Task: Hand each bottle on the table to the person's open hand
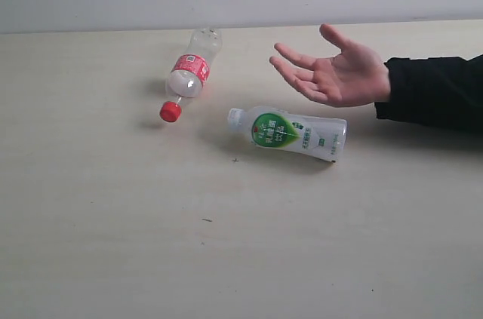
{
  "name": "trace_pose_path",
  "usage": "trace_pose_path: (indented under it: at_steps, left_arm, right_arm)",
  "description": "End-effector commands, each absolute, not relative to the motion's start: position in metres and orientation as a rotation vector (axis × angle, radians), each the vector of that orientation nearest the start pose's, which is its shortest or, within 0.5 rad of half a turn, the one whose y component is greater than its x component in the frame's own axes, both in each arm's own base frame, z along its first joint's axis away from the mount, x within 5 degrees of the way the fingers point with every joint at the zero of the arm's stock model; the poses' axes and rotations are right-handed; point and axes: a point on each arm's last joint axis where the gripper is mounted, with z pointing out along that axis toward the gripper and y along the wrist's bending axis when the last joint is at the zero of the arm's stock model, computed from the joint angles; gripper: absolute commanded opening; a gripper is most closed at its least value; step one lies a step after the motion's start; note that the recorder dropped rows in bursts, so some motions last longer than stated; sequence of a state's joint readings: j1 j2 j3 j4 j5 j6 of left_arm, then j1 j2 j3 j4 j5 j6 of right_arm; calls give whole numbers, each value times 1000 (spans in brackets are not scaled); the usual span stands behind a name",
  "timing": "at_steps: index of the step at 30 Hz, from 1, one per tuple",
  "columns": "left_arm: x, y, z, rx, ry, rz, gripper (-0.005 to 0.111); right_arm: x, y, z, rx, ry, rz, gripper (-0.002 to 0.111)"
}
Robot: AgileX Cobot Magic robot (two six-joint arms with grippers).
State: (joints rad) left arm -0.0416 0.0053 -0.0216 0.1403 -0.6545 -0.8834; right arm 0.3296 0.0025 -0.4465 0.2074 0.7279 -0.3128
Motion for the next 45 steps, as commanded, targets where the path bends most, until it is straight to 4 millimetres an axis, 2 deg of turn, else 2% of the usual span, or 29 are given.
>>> trace_pose_path:
  at_steps: [1,6,9,11,17,18,21,26,27,28,29,30,31,32,33,34,35,37,39,45]
  left_arm:
    - [25,-21,287,-21,760,-756,0]
    - [42,-24,290,29,831,-675,0]
    - [61,-27,298,55,870,-638,0]
    - [85,-30,306,61,1003,-606,0]
    - [182,-37,334,206,1461,-375,0]
    - [202,-35,337,262,1549,-256,0]
    - [239,-22,338,324,1723,56,0]
    - [274,8,332,354,1939,626,0]
    - [284,20,322,391,2064,859,0]
    - [292,27,316,425,2172,995,0]
    - [299,29,301,563,2410,1064,0]
    - [301,22,289,759,2572,984,0]
    - [299,3,274,1172,2729,706,0]
    - [300,-15,267,1349,2731,462,0]
    - [308,-39,267,1347,2624,297,0]
    - [312,-53,268,1332,2558,241,0]
    - [314,-76,268,1362,2447,191,0]
    - [314,-103,266,1490,2314,188,0]
    - [312,-144,260,1667,2138,179,0]
    - [320,-215,237,1837,2018,105,0]
  right_arm:
    - [7,16,291,-512,1680,246,0]
    - [7,16,291,-512,1680,246,0]
    - [7,16,291,-512,1680,246,0]
    - [7,16,291,-512,1680,246,0]
    - [7,16,291,-512,1680,246,0]
    - [7,16,291,-512,1680,246,0]
    - [7,16,291,-512,1680,246,0]
    - [7,16,291,-512,1680,246,0]
    - [7,16,291,-512,1680,246,0]
    - [7,16,291,-512,1680,246,0]
    - [7,16,291,-512,1680,246,0]
    - [7,16,291,-512,1680,246,0]
    - [7,16,291,-512,1680,246,0]
    - [7,16,291,-512,1680,246,0]
    - [7,16,291,-512,1680,246,0]
    - [7,16,291,-512,1680,246,0]
    - [7,16,291,-512,1680,246,0]
    - [7,16,291,-512,1680,246,0]
    - [7,16,291,-512,1680,246,0]
    - [7,16,291,-512,1680,246,0]
